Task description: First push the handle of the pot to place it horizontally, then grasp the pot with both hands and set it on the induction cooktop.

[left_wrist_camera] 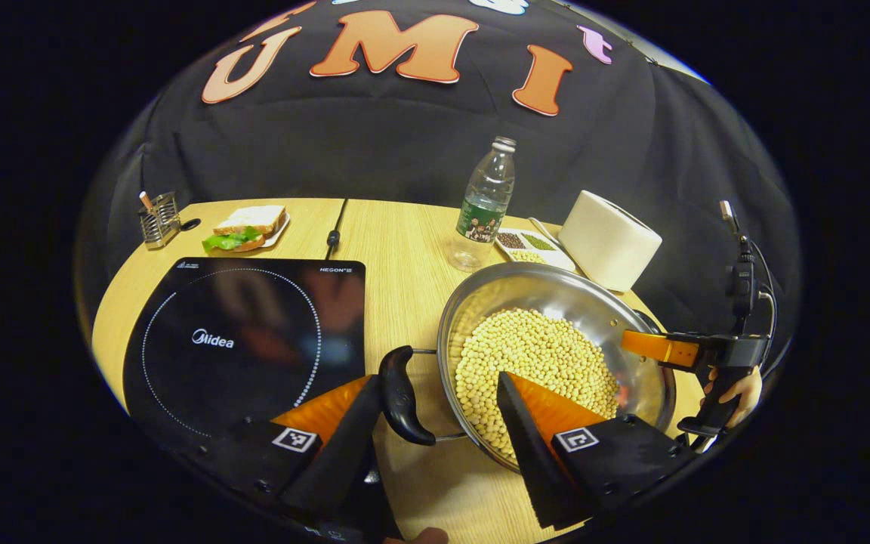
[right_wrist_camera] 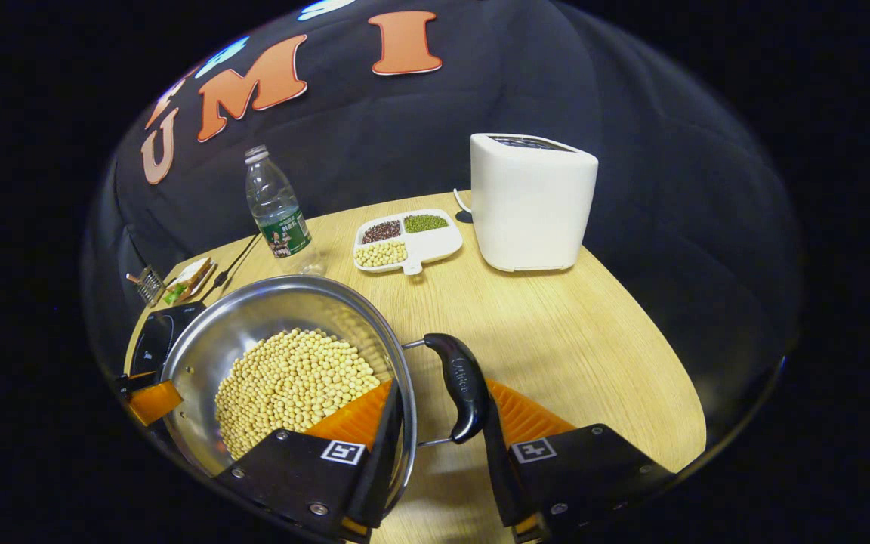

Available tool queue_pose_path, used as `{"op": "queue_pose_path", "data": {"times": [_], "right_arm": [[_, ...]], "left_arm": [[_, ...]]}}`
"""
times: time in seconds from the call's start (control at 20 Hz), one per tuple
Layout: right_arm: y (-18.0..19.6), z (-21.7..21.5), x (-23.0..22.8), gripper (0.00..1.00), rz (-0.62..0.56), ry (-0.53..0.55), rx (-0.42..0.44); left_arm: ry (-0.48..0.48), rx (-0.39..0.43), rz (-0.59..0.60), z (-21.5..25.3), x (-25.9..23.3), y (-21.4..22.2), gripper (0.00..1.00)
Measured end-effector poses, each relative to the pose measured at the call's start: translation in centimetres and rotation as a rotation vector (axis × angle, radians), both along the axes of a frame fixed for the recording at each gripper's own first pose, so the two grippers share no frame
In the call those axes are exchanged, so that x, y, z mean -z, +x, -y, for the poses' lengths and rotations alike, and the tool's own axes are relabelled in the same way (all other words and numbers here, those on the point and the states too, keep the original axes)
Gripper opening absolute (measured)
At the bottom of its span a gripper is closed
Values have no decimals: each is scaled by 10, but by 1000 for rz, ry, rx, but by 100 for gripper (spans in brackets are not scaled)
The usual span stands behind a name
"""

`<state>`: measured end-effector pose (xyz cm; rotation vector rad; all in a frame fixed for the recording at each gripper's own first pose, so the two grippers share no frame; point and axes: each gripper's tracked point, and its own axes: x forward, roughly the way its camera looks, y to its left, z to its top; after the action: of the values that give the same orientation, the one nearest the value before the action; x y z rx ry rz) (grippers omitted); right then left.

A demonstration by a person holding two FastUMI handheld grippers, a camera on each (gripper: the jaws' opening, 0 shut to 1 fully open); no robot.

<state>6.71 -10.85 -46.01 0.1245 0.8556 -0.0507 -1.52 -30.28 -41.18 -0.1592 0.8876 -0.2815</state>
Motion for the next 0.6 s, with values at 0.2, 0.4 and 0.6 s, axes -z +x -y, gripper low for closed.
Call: {"op": "queue_pose_path", "data": {"times": [0.2, 0.4, 0.6], "right_arm": [[-2, 10, 0, 51, 6, -3, 11], [-4, 13, -2, 50, 17, -6, 44], [-4, 13, -20, 43, 54, -17, 74]], "left_arm": [[-2, 20, -43, 15, 12, 3, 99], [20, 0, -30, 11, 22, 13, 74], [15, -16, -50, 13, 25, 10, 60]]}}
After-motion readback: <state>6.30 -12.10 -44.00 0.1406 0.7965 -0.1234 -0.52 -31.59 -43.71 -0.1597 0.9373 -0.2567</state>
